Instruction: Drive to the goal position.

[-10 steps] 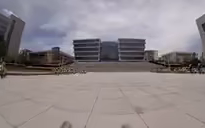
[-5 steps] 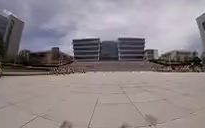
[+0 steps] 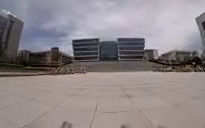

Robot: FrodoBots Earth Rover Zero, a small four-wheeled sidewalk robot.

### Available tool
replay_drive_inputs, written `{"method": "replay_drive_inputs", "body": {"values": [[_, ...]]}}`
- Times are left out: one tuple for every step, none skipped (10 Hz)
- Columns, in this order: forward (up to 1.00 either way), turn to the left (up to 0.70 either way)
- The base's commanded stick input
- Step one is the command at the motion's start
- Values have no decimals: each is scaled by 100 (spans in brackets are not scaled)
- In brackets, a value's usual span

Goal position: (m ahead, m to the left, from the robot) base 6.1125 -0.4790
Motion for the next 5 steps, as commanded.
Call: {"method": "replay_drive_inputs", "body": {"values": [[70, -2], [70, 0], [70, 0], [70, 0], [70, 0]]}}
